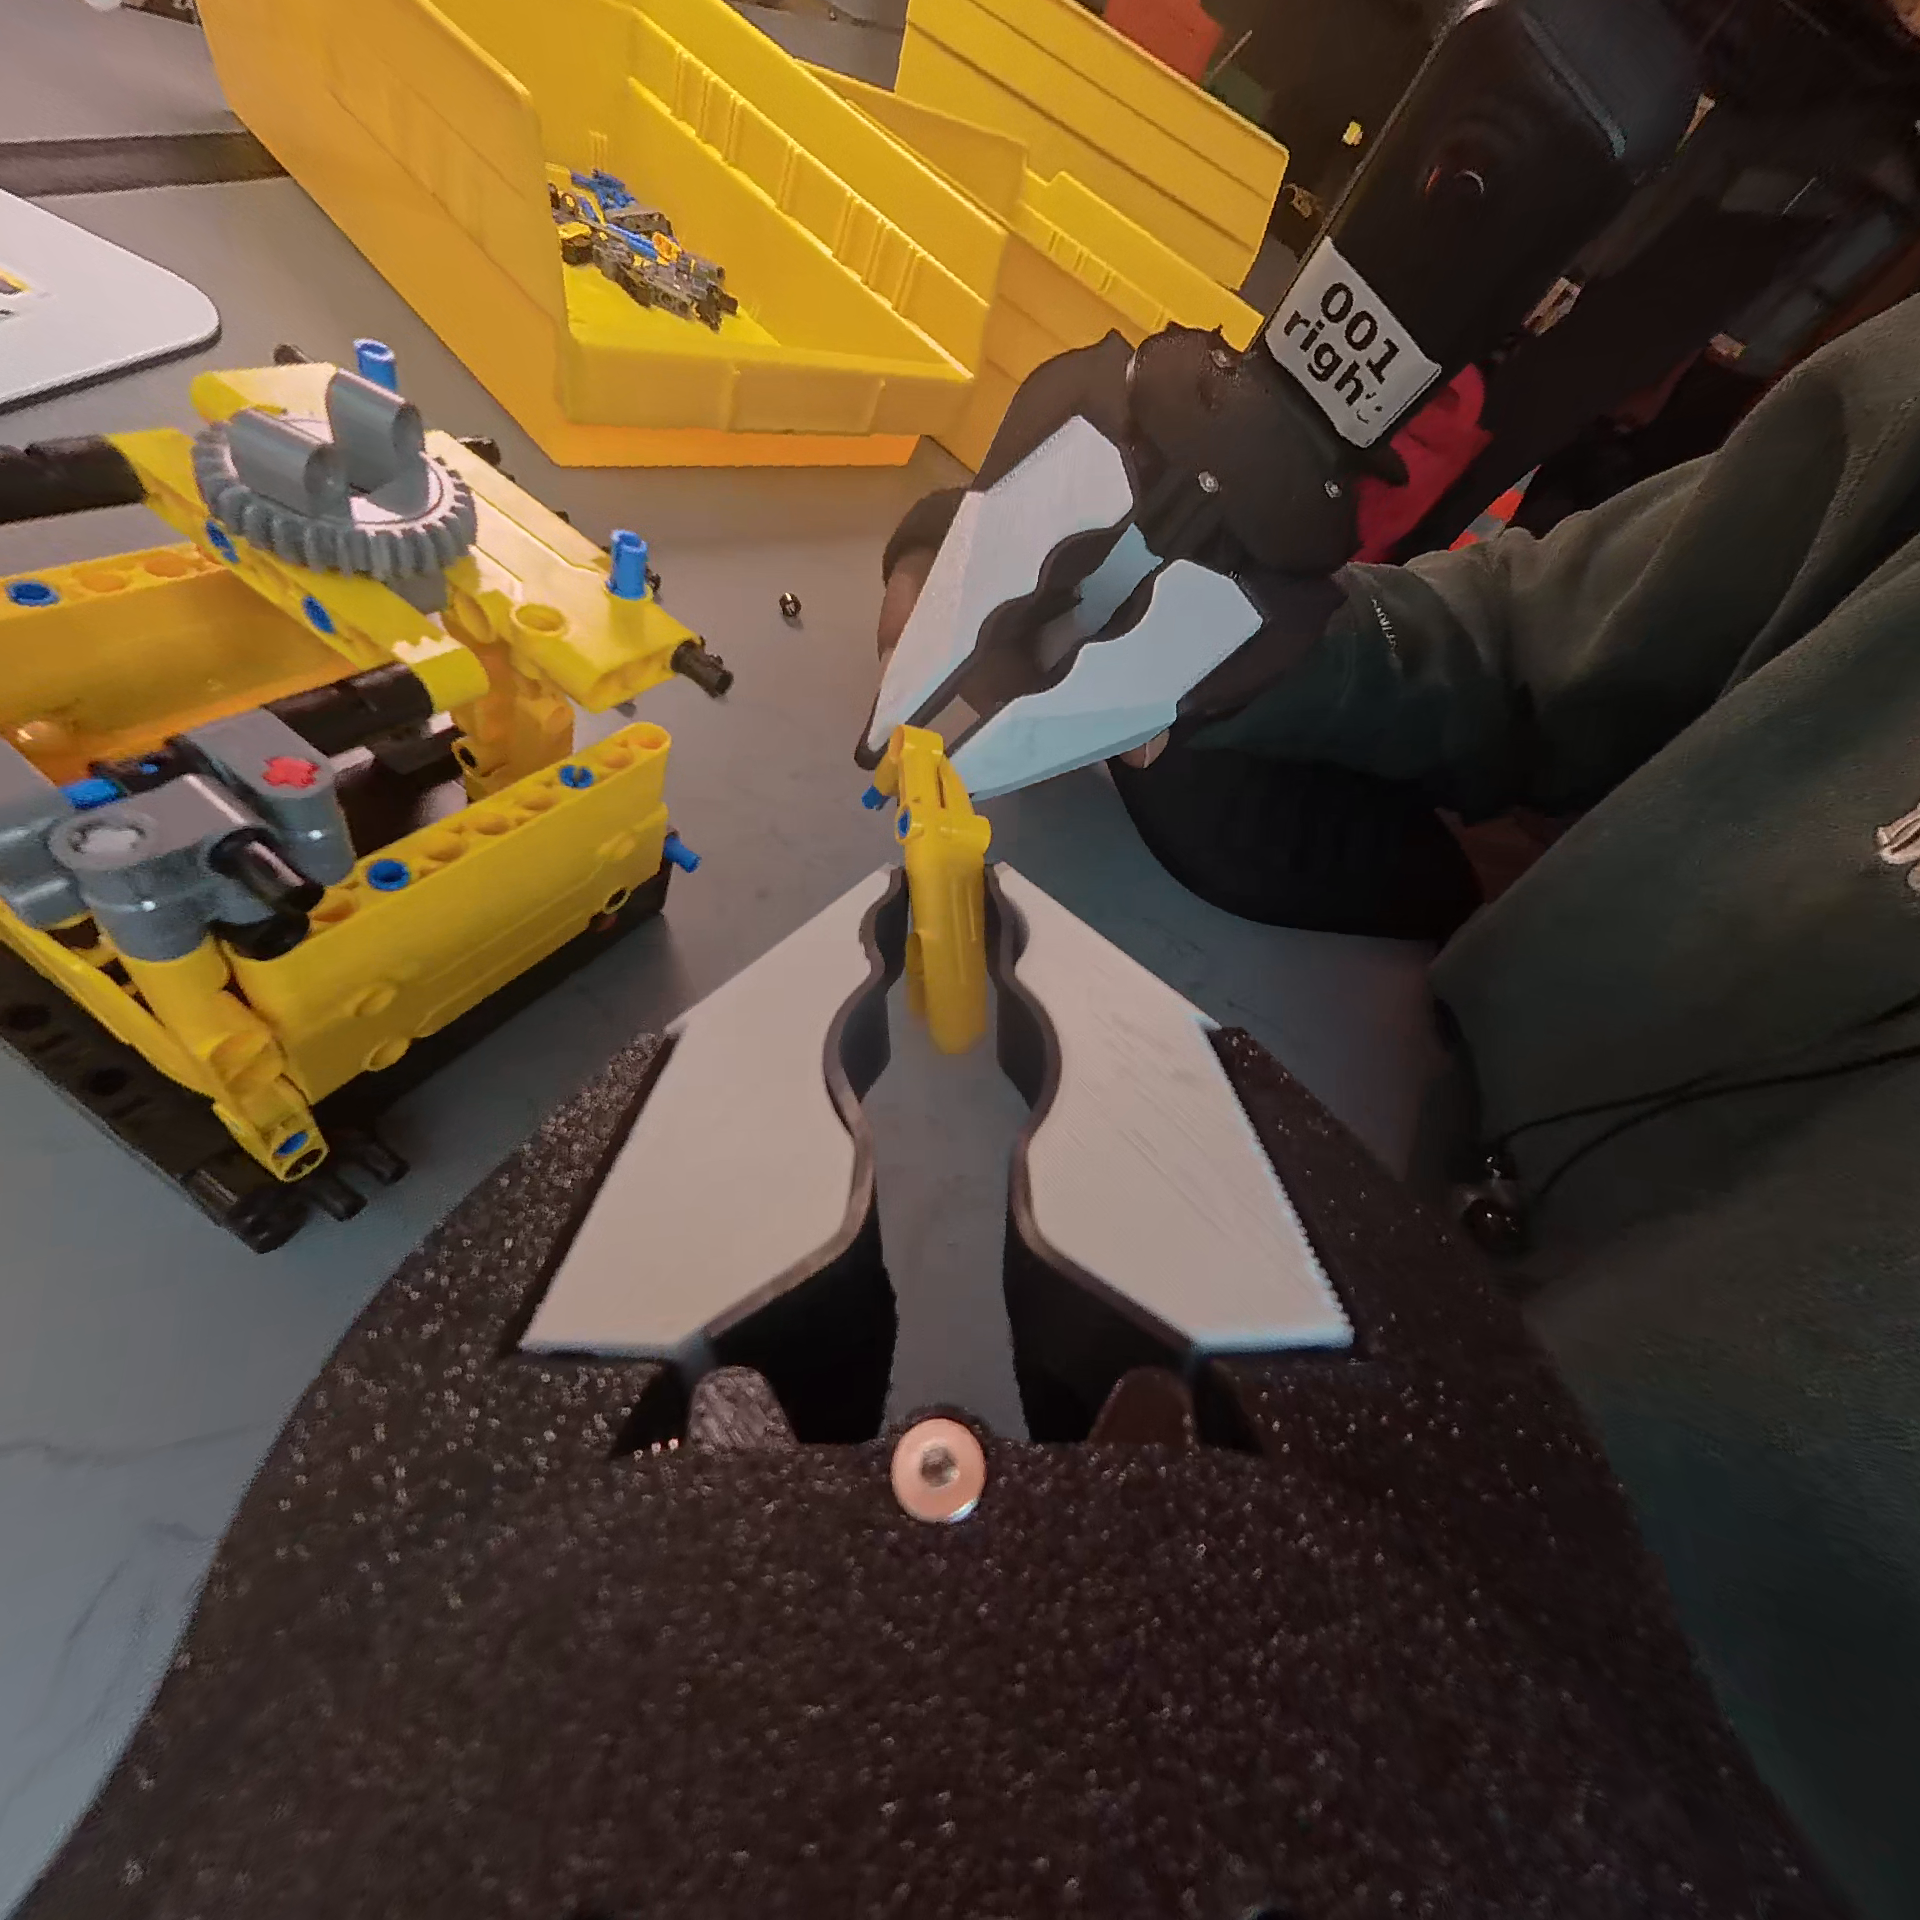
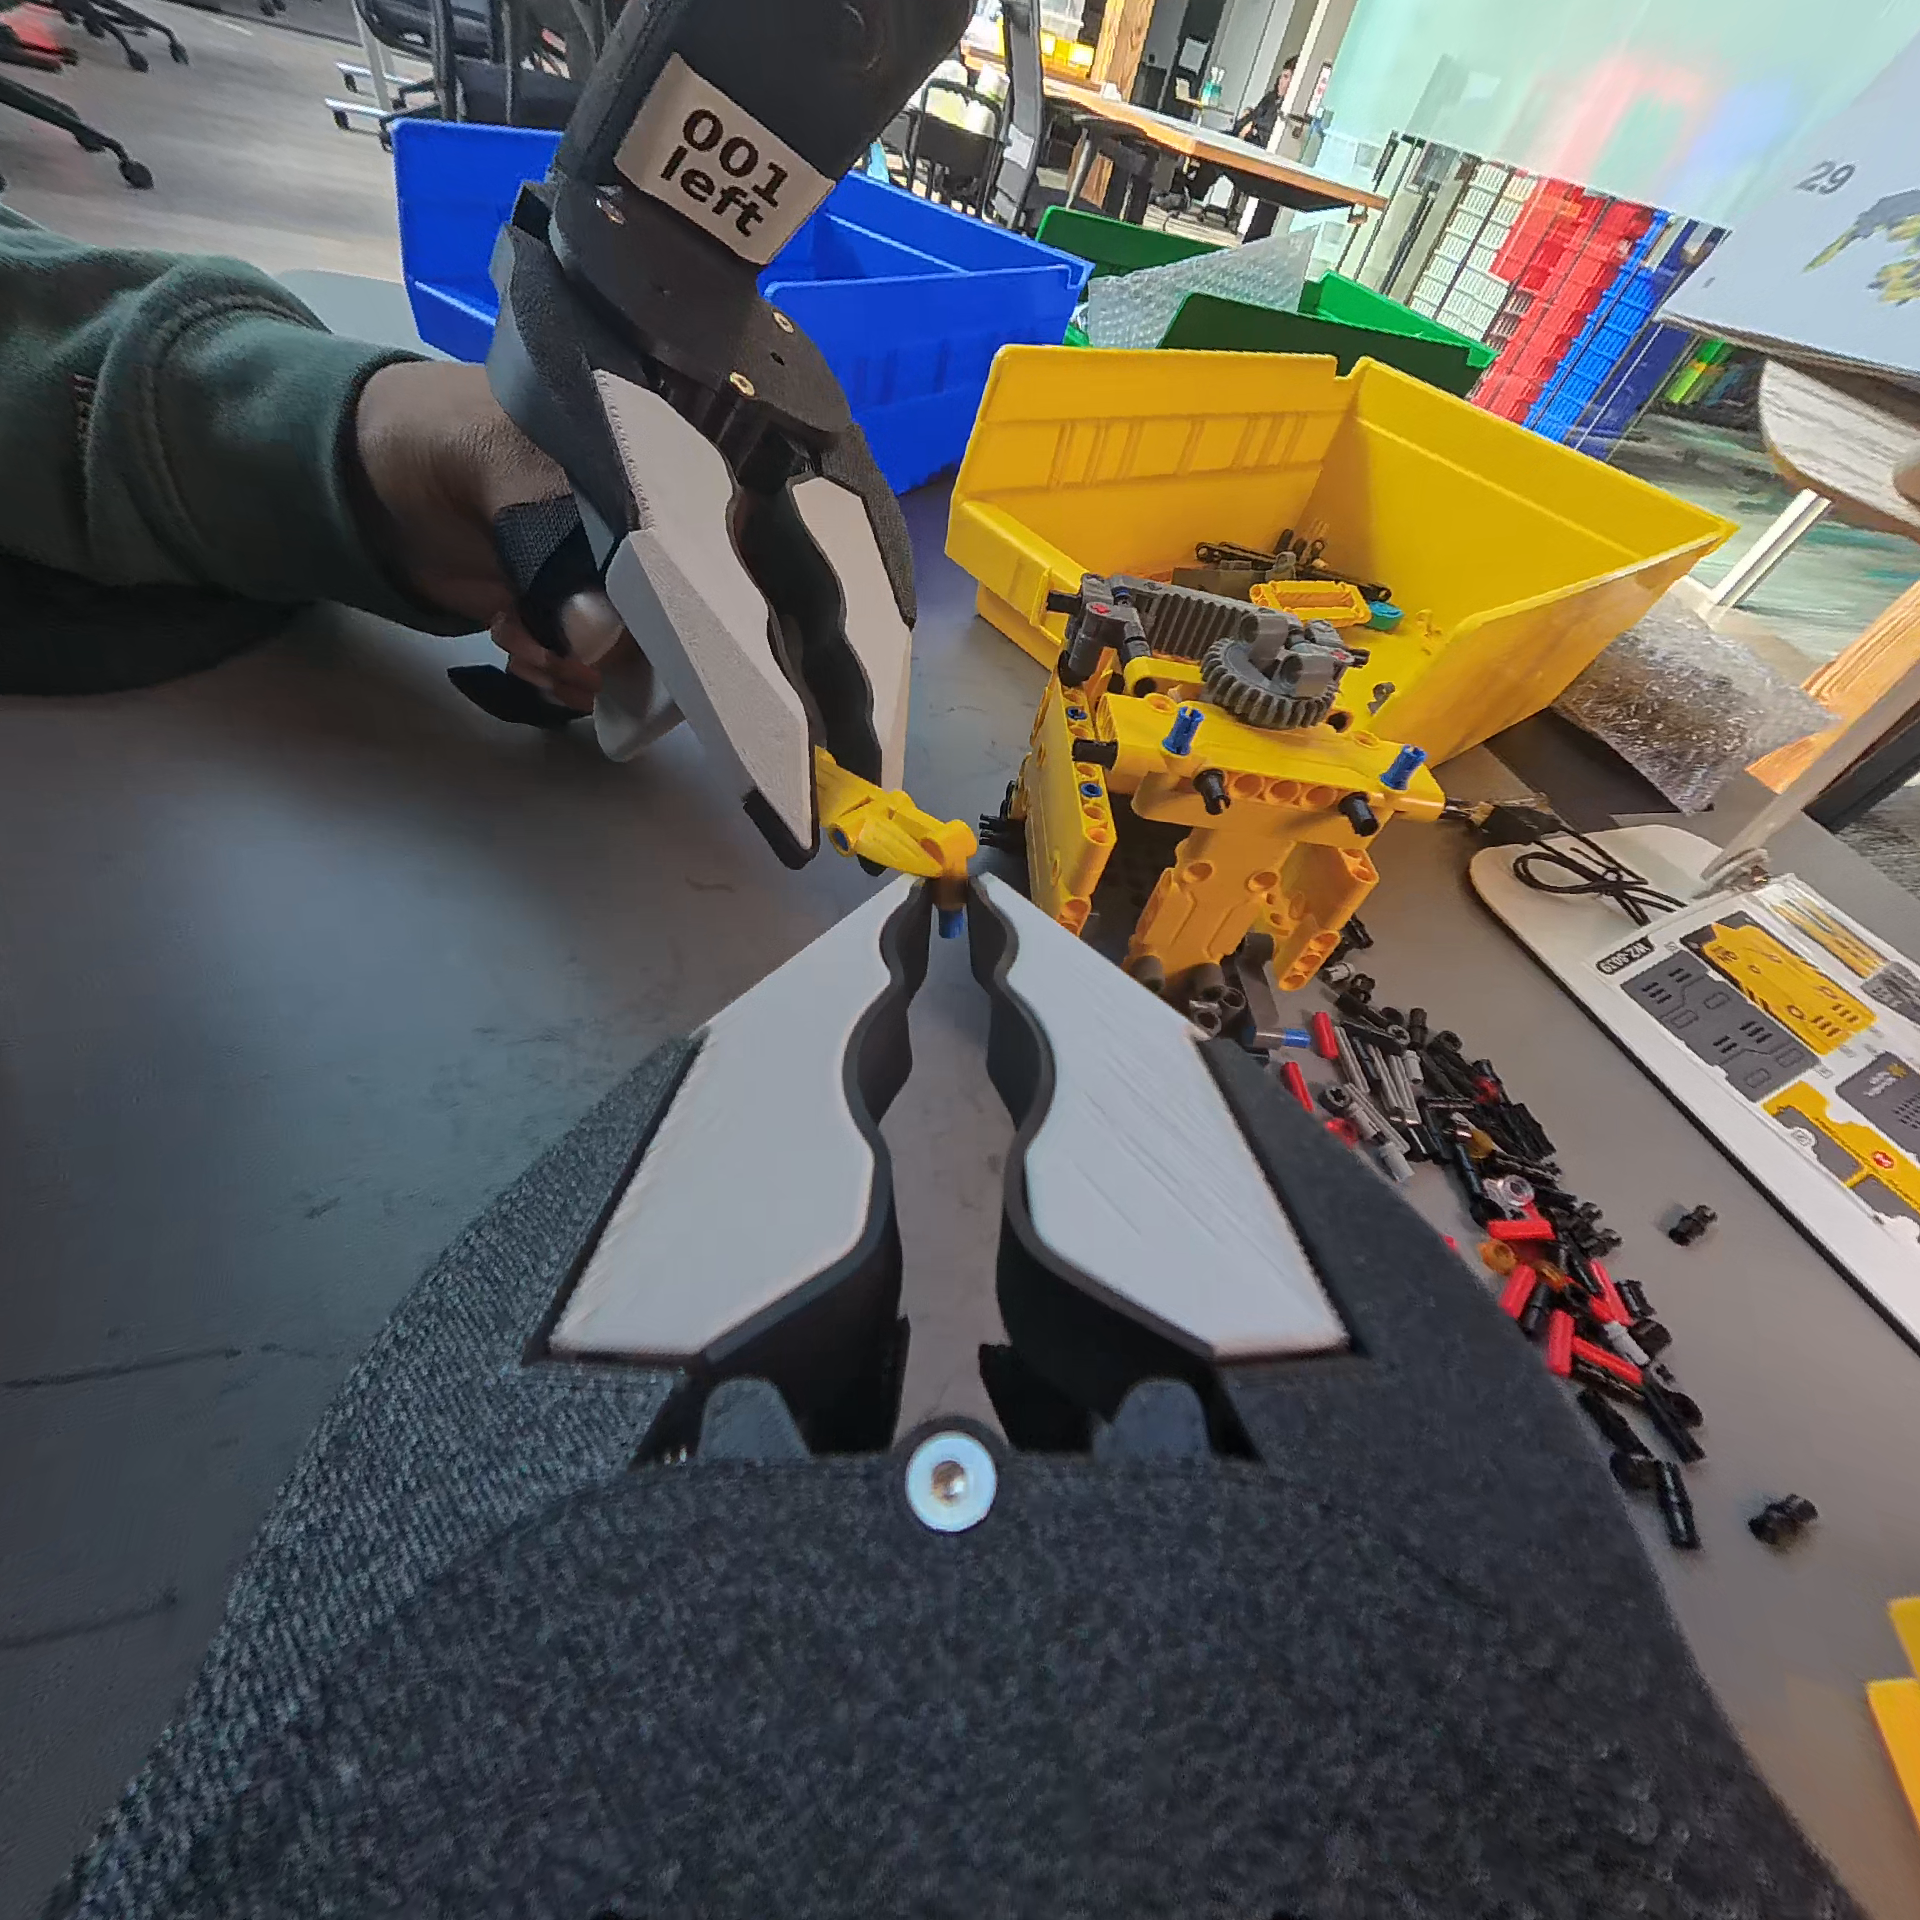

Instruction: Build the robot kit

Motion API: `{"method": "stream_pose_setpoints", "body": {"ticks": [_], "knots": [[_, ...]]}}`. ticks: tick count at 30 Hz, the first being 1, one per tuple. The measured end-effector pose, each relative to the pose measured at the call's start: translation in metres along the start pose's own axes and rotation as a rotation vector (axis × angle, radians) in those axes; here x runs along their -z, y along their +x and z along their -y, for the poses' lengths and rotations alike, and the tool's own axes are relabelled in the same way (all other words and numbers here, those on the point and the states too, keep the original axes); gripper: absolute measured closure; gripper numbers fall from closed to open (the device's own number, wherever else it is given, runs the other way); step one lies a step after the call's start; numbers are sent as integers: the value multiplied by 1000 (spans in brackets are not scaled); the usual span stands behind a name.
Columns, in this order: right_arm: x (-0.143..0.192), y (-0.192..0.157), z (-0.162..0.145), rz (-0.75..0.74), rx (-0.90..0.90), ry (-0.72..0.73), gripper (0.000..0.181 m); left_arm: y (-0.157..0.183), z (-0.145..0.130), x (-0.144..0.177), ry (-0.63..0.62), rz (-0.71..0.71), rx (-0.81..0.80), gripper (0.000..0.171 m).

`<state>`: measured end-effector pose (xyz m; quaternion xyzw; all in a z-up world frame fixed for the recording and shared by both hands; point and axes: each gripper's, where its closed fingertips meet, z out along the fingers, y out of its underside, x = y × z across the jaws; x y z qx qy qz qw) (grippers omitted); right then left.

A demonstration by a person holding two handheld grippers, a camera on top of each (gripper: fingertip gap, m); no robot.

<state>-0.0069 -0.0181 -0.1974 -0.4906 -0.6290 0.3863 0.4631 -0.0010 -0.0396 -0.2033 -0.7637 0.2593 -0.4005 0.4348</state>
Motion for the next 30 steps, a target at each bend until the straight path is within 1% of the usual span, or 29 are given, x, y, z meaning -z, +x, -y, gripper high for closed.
{"method": "stream_pose_setpoints", "body": {"ticks": [3,4,6,10,13,17,21,26,30], "knots": [[-1,0,-3,-6,6,-13,178,-3,-5,1,-38,14,35,158],[0,4,-4,-30,7,-14,181,-7,-8,2,-56,38,35,158],[3,9,-3,-38,-9,0,181,-11,-12,4,-91,50,42,158],[7,20,-1,-67,-74,25,171,-16,-27,4,-167,58,76,158],[7,24,-2,-86,-82,24,165,-25,-42,1,-242,109,54,158],[10,27,-1,-110,-76,28,162,-35,-57,-1,-336,194,-40,158],[11,30,-3,-114,-90,27,161,-37,-61,0,-367,219,-81,159],[10,30,-5,-113,-97,20,161,-40,-58,5,-361,228,-78,159],[11,31,-3,-121,-94,23,161,-41,-64,11,-417,237,-122,159]]}}
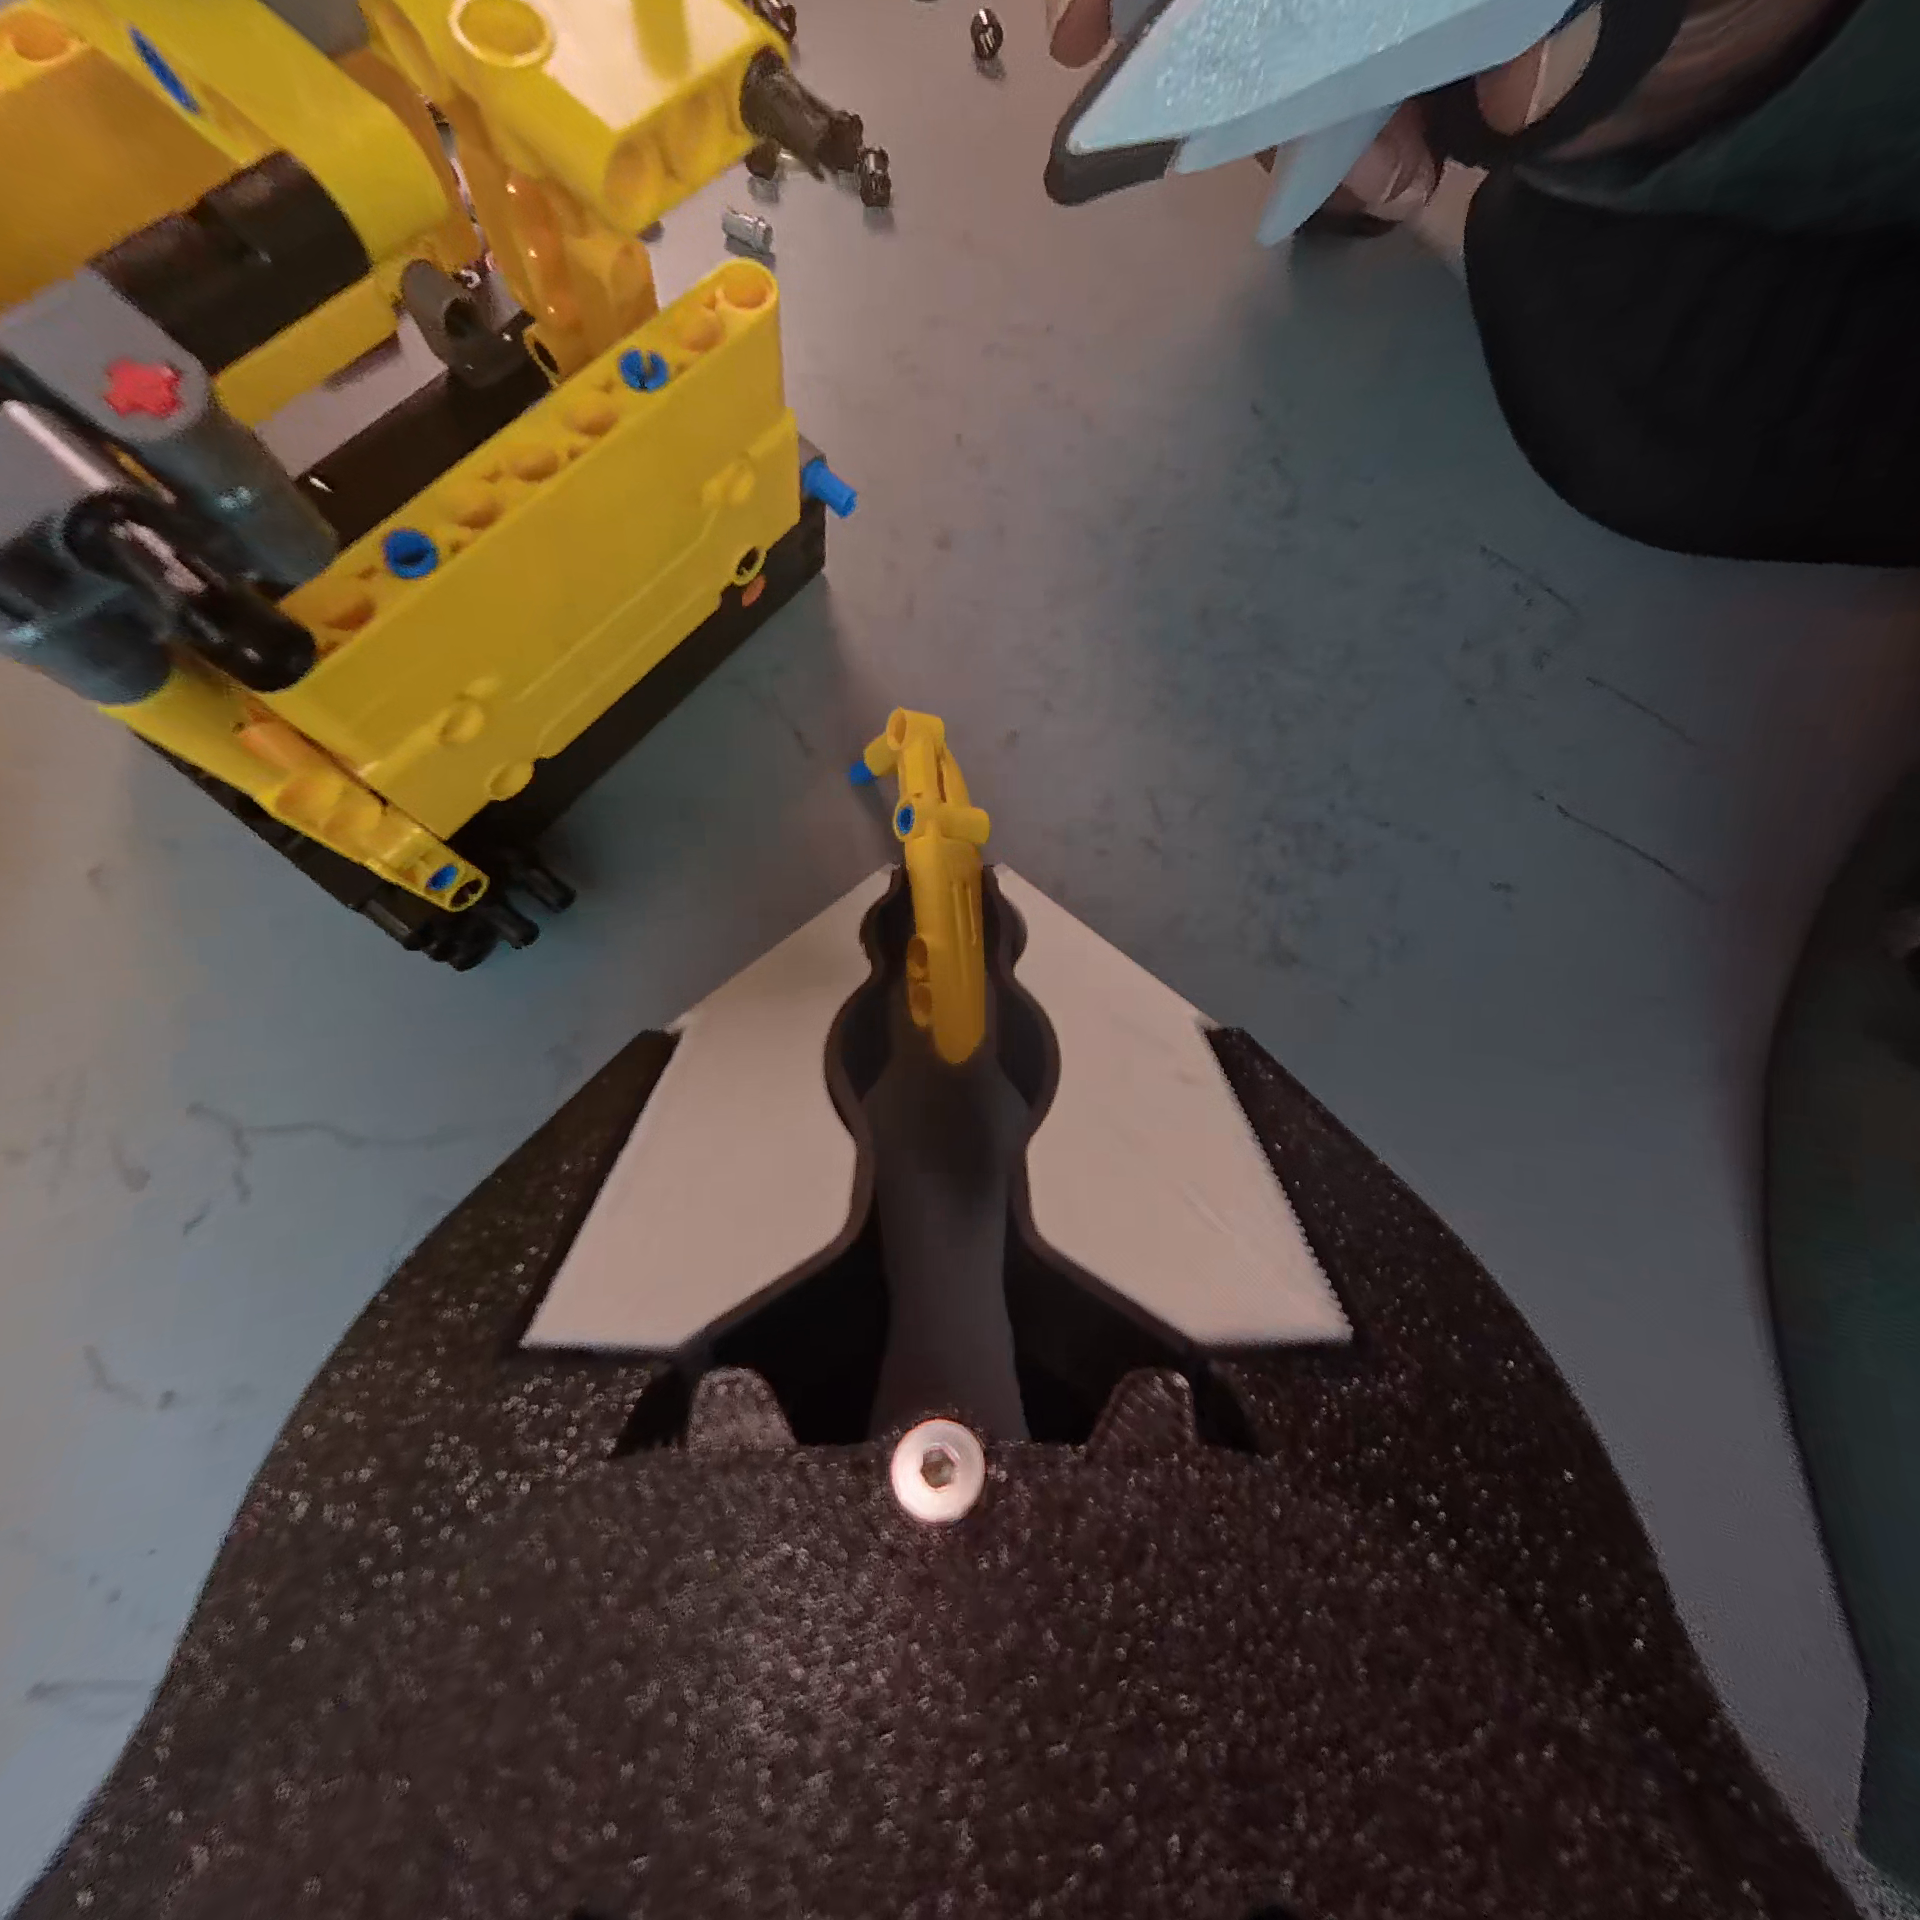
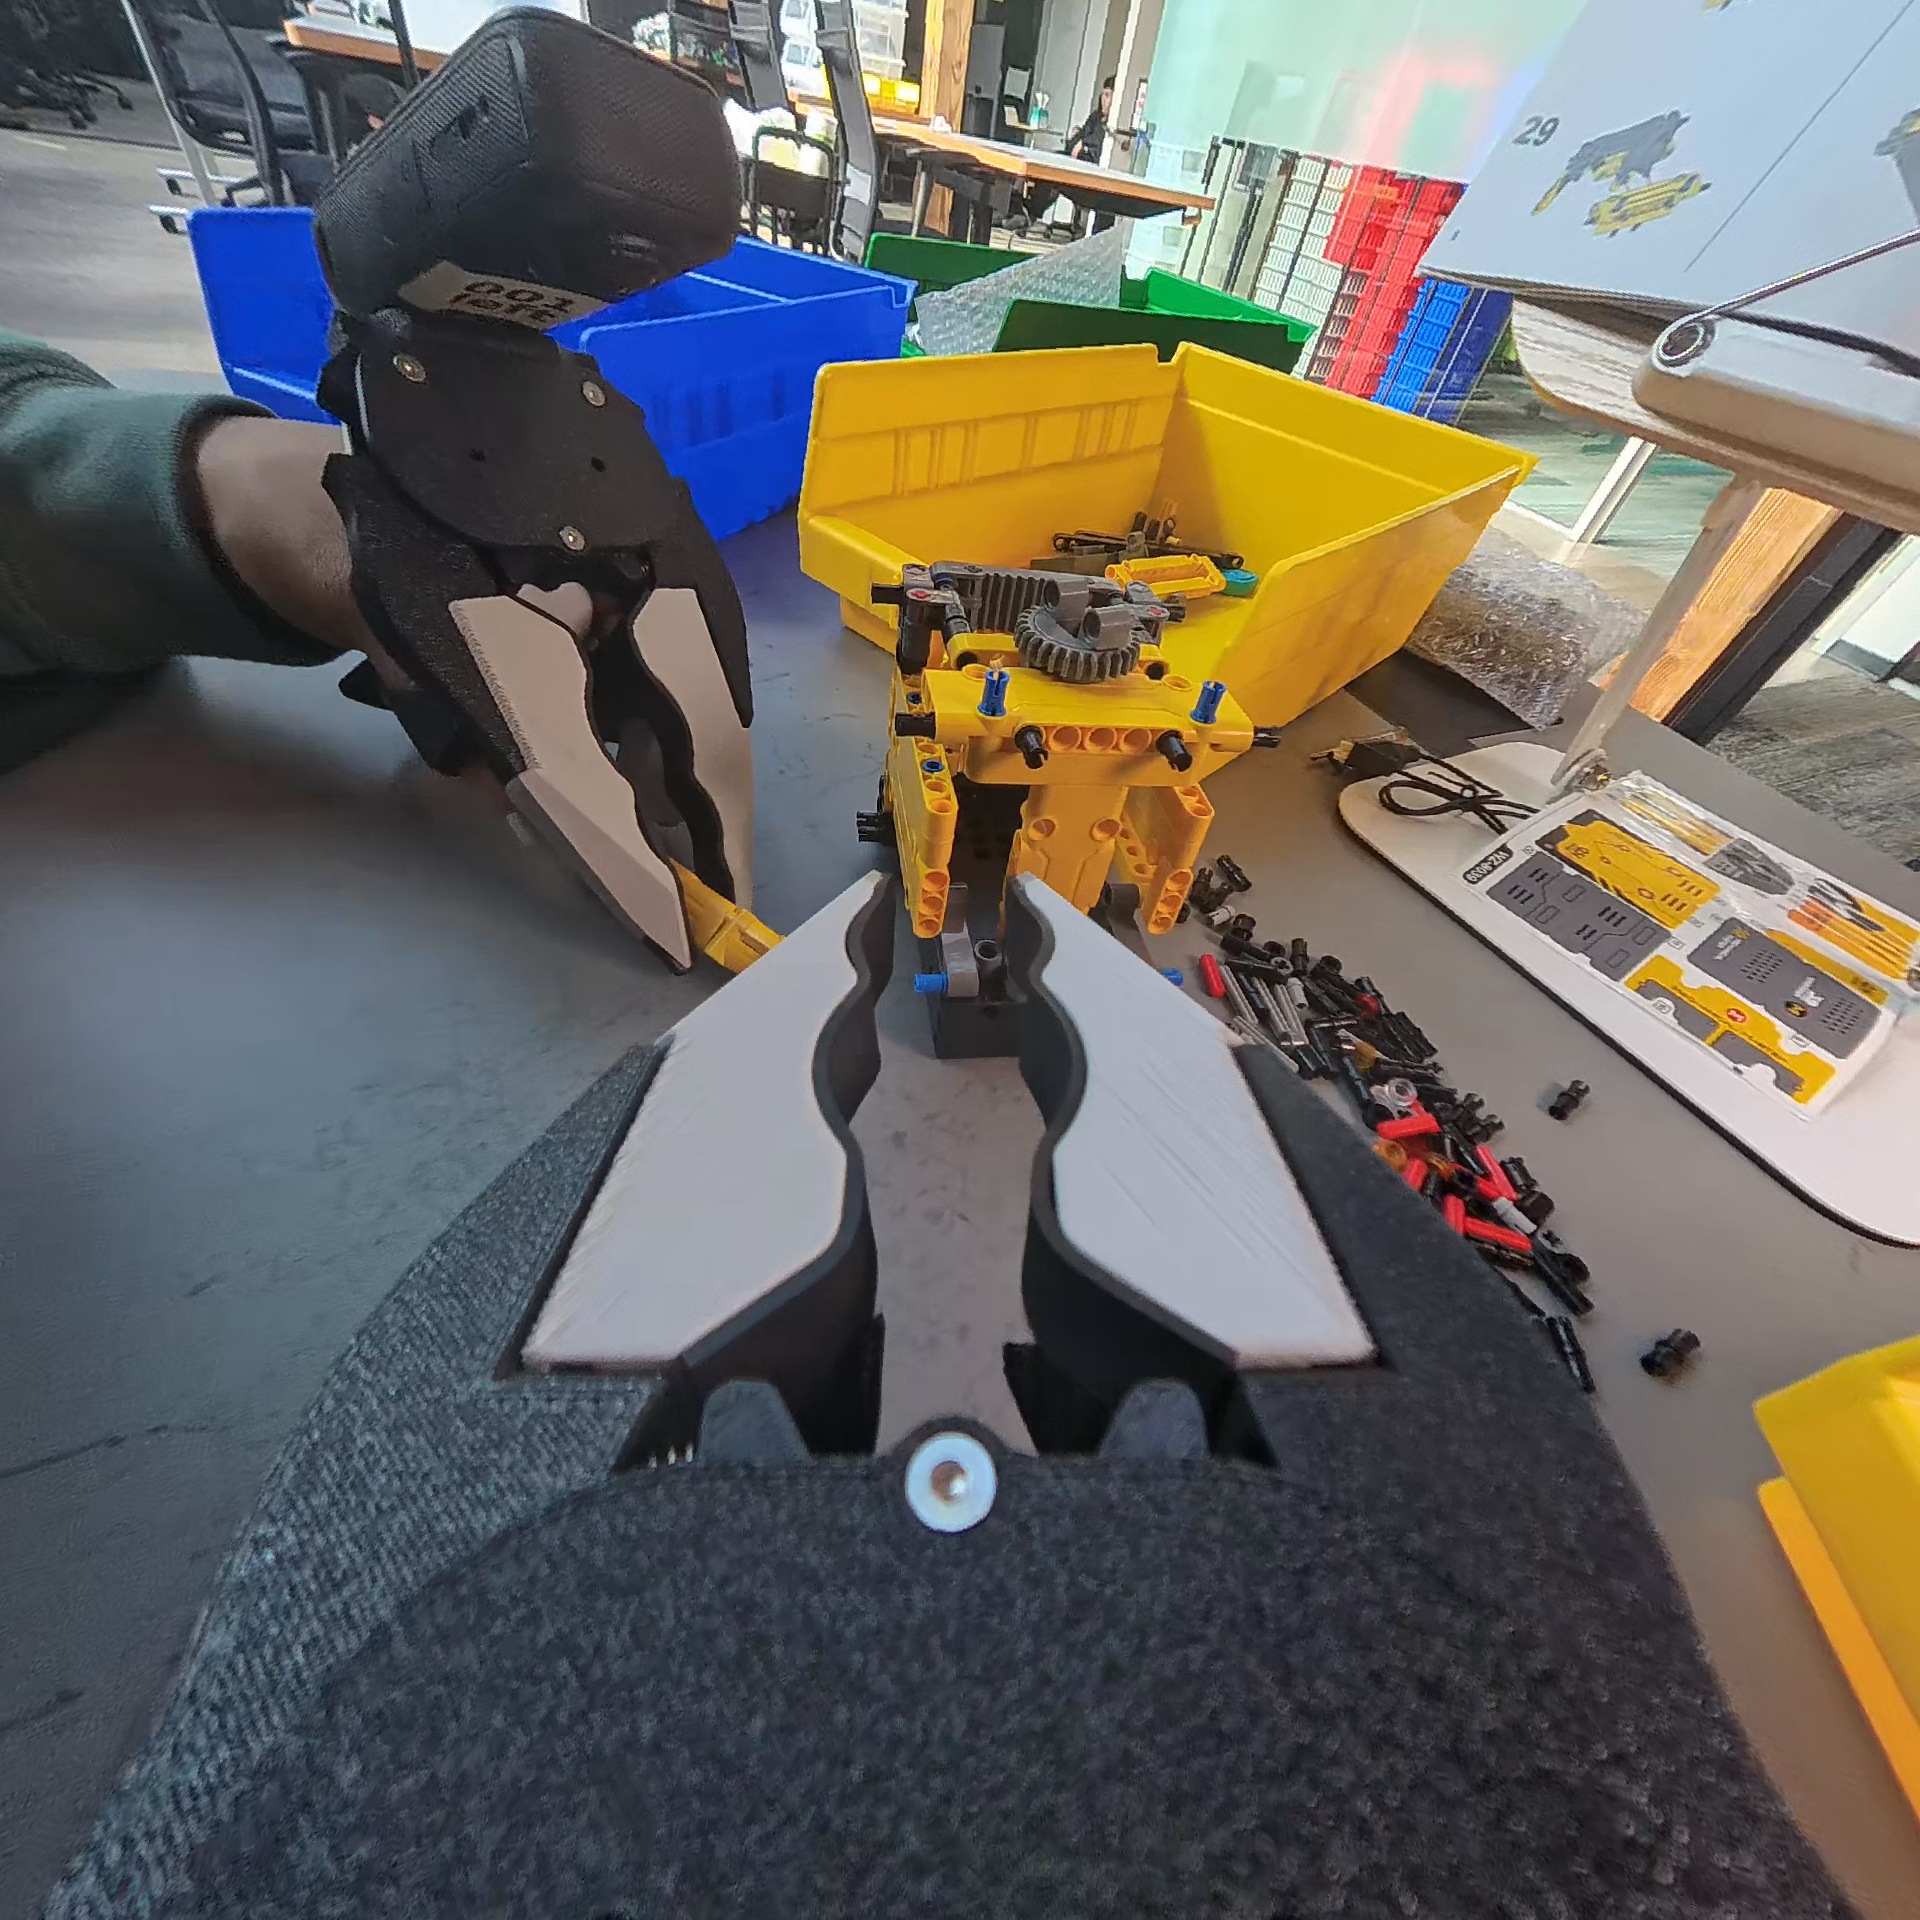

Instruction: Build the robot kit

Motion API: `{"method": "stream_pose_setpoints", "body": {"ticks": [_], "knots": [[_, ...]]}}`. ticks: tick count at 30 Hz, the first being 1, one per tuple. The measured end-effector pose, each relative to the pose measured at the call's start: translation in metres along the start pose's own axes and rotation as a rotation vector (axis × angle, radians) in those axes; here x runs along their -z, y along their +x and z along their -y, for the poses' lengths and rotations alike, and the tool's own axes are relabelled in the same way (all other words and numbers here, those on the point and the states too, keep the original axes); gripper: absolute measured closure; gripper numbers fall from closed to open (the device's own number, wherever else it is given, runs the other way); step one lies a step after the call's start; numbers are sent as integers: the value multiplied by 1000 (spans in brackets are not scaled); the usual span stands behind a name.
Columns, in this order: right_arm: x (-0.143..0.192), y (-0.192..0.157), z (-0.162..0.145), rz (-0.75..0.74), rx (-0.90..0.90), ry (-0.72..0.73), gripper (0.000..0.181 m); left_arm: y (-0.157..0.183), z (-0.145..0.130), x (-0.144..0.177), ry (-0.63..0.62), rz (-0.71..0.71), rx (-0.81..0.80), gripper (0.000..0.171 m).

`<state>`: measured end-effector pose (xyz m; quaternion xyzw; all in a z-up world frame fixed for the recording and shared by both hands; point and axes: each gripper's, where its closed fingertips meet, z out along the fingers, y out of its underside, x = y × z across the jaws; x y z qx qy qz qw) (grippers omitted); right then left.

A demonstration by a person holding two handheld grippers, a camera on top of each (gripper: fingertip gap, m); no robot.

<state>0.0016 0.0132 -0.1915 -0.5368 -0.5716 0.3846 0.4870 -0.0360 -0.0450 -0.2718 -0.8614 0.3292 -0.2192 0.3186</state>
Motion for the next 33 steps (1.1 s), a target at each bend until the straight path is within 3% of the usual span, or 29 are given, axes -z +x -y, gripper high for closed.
{"method": "stream_pose_setpoints", "body": {"ticks": [5,25,29,33], "knots": [[0,1,1,-2,-13,1,161,3,-12,9,-76,13,-145,159],[-2,7,-3,0,-63,-5,160,1,-13,11,-40,-36,-79,159],[-4,5,-7,14,-73,-24,152,-2,-10,12,-26,-15,-86,159],[-7,3,-12,36,-85,-61,137,-1,7,20,69,-19,-73,159]]}}
